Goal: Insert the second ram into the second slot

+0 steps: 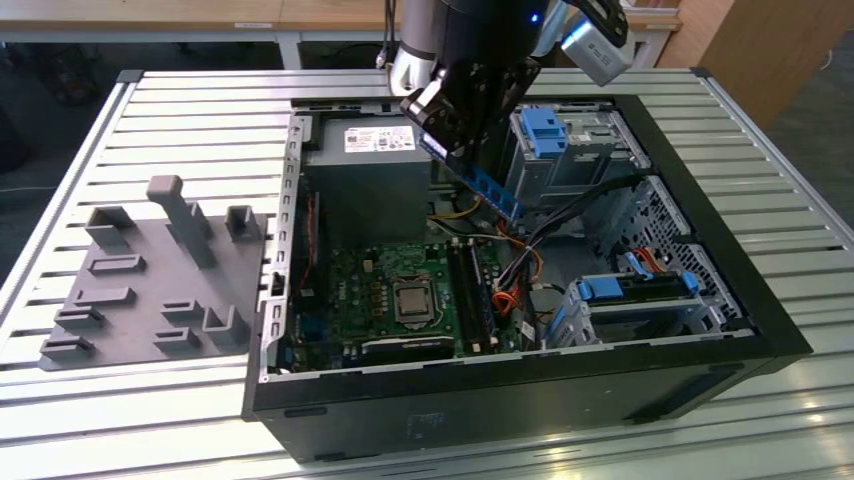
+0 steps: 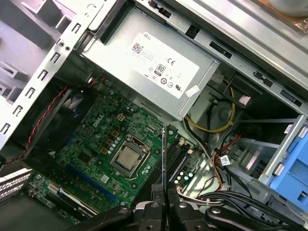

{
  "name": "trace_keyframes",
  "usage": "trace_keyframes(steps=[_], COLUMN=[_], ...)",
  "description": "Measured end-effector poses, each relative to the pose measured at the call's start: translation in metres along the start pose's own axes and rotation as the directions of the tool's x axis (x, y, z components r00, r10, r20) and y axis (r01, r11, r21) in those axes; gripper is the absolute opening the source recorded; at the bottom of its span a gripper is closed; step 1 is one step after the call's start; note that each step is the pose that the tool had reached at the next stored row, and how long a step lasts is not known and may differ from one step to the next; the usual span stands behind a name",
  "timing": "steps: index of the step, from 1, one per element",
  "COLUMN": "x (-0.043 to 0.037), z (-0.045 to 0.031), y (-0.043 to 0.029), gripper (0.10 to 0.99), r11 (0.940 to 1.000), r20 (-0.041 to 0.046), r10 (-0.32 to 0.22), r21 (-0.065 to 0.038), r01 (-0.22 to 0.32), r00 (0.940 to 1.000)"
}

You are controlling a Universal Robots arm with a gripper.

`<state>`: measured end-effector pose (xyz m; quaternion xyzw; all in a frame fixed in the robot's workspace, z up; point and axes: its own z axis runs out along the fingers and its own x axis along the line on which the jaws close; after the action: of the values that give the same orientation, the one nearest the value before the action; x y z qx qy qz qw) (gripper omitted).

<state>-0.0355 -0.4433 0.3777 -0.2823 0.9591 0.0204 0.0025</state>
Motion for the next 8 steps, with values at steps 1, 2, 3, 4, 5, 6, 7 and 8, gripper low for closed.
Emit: trace_keyframes(steps=[1, 2, 3, 4, 5, 6, 7, 8], x=[0.0000, 0.0000, 0.0000, 0.0000, 0.0000, 0.0000, 0.0000, 0.0000], z=[0.0000, 0.0000, 0.0000, 0.0000, 0.0000, 0.0000, 0.0000, 0.0000], y=[0.0000, 0.0000, 0.0000, 0.0000, 0.0000, 0.0000, 0.0000, 0.0000], gripper=[0.137, 0.137, 0.137, 0.137, 0.137, 0.137, 0.137, 0.137], r11=[1.0000, 1.0000, 1.0000, 1.0000, 1.0000, 1.0000, 0.9999, 0.9999], r20=[0.0000, 0.0000, 0.0001, 0.0002, 0.0002, 0.0002, 0.0003, 0.0004], r10=[0.001, 0.003, 0.004, 0.006, 0.007, 0.009, 0.010, 0.011], r21=[0.000, 0.000, 0.000, 0.000, 0.000, 0.000, 0.000, 0.000], r01=[-0.001, -0.003, -0.004, -0.006, -0.007, -0.009, -0.010, -0.011], r00=[1.0000, 1.0000, 1.0000, 1.0000, 1.0000, 1.0000, 0.9999, 0.9999])
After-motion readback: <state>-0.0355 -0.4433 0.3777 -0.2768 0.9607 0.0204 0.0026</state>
